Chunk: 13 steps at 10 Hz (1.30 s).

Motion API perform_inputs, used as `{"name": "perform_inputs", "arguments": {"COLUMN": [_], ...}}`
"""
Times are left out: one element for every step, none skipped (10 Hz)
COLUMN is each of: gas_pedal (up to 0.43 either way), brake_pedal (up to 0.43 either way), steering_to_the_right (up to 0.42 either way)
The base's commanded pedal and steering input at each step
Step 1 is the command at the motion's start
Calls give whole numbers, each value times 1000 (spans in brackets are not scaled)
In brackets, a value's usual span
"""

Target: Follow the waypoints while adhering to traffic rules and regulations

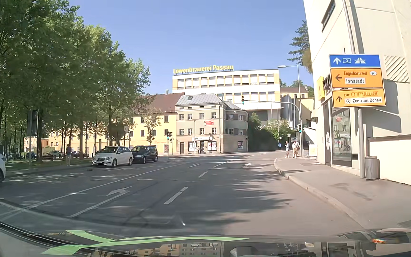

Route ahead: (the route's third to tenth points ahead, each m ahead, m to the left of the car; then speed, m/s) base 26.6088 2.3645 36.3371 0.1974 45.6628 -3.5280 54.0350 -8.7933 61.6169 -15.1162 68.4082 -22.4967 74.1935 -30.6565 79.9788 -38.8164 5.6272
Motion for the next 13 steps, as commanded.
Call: {"name": "perform_inputs", "arguments": {"gas_pedal": [209,209,197,197,197,197,197,197,197,197,189,169,169], "brake_pedal": [0,0,0,0,0,0,0,0,0,0,0,0,0], "steering_to_the_right": [48,40,35,33,33,33,33,32,26,15,13,13,13]}}
